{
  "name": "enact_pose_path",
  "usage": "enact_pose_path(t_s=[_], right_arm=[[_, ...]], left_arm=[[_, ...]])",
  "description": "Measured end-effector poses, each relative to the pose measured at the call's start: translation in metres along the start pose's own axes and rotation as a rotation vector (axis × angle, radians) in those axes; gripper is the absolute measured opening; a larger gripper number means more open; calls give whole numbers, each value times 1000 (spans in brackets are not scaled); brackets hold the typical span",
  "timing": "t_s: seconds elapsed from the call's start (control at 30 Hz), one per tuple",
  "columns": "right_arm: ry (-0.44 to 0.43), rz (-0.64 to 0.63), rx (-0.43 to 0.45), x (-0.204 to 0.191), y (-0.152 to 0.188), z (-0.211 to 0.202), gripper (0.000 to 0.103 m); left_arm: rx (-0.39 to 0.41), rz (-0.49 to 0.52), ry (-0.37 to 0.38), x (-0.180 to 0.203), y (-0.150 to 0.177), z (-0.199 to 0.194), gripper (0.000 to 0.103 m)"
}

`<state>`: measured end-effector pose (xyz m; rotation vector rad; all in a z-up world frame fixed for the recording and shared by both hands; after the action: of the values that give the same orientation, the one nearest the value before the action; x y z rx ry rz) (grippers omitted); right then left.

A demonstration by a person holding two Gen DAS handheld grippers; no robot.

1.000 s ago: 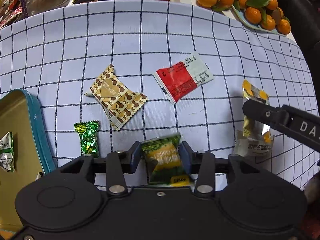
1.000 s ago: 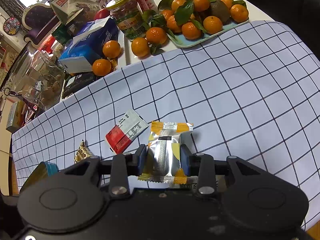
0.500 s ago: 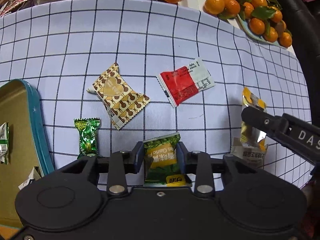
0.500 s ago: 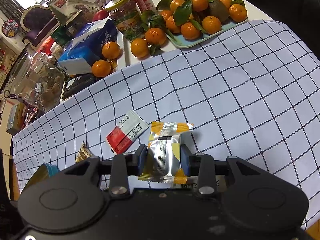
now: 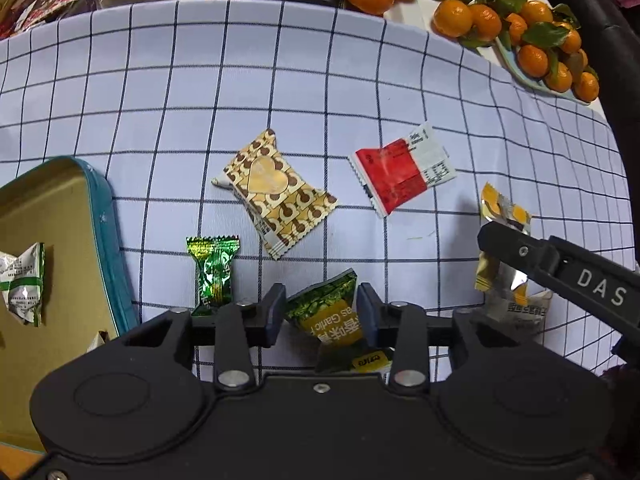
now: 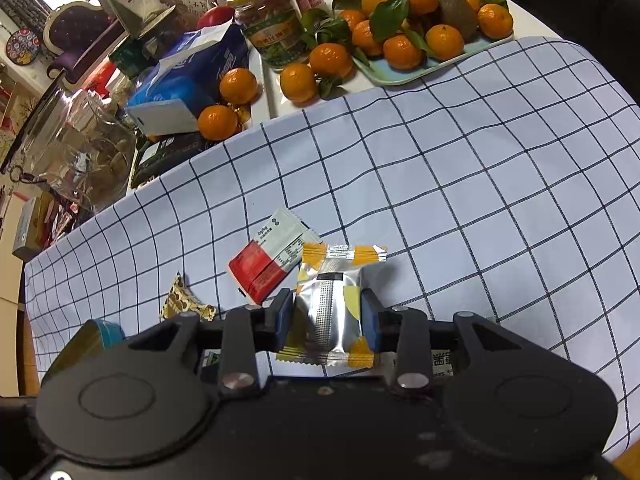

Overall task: Organize snacks
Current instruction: 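Grasp the green garlic-flavour packet with the left gripper while the right holds the foil packet, then carry both packets over the gold tray and open the left gripper to drop the green packet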

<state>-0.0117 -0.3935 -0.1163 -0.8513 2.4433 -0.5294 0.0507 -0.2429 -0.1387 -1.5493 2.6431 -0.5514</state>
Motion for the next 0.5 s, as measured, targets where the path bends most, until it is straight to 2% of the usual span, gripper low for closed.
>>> enact_pose_path(t_s=[0.17,0.3,0.33,0.37,0.5], right_arm=[[8,7,-4,6,-1,1,39],[4,25,-6,12,-3,-1,39],[2,28,-6,13,-4,-1,39],[1,30,-6,14,-4,-1,39],[0,39,-9,18,-5,-2,39]], left_arm=[[-24,-26,2,2,3,7,53],[-42,-5,-6,10,8,13,54],[-38,0,-6,12,8,13,59],[-40,6,-3,14,9,14,60],[-25,12,-32,17,10,15,57]])
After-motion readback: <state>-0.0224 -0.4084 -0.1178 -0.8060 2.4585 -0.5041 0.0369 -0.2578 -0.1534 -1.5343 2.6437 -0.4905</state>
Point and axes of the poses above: each gripper's, at about its wrist camera, not at the fingertips, and z roughly the way its jaws point, x to its right, y to its underside, the point moved 7 cm from there along z, roughly the way its jaws point, and after that the axes turned 10 degrees about x, right-handed, at the moved point
